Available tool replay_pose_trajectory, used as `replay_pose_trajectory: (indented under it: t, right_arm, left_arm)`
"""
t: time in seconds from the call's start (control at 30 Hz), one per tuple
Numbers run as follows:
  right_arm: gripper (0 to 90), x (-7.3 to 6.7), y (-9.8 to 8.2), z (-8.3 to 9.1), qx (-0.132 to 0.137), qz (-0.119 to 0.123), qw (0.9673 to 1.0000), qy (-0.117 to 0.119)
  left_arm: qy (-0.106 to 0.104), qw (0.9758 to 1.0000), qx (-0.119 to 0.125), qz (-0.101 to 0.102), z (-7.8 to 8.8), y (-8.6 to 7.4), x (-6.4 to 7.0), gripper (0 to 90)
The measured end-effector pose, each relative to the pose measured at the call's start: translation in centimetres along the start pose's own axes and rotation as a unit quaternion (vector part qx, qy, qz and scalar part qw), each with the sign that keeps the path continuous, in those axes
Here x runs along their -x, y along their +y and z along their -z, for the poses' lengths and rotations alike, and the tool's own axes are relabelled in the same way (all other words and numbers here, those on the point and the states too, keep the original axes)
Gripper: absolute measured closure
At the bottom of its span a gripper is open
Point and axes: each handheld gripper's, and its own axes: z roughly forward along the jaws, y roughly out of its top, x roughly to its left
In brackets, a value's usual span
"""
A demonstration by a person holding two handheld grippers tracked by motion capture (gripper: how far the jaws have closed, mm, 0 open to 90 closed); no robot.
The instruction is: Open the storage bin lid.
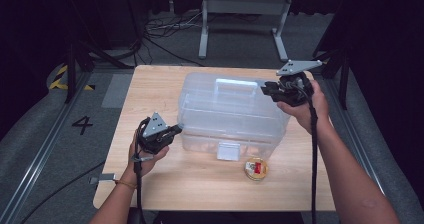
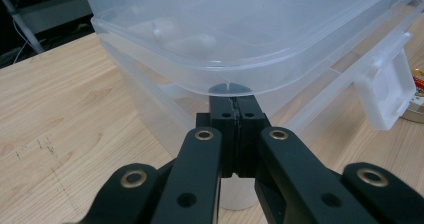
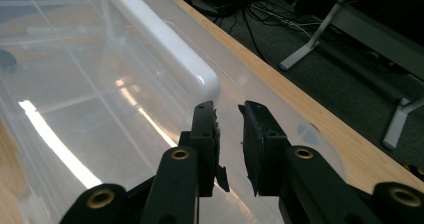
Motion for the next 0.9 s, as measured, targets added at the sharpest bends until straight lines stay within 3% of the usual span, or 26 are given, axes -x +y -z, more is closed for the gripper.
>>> replay_pose_trajectory:
  t: [0.27,0.5,0.77,0.9]
  right_arm:
    - [71.7,1.4,-4.7,3.7,0.048,-0.006,0.9985,-0.024]
    - [67.9,2.0,-8.1,5.4,0.061,0.003,0.9969,-0.049]
    - [63.2,2.4,-12.5,5.5,0.083,-0.016,0.9958,-0.036]
    - [60.1,2.4,-13.8,5.0,0.077,-0.022,0.9965,-0.024]
  left_arm:
    - [0.0,1.0,-0.001,-0.002,0.0,0.0,0.0,89.9]
    - [-0.001,1.0,-0.004,-0.002,0.0,0.1,0.0,89.8]
    - [0.0,1.0,-0.006,-0.004,0.0,0.1,0.0,89.8]
    - [0.001,1.0,-0.007,-0.004,0.0,0.2,0.0,89.8]
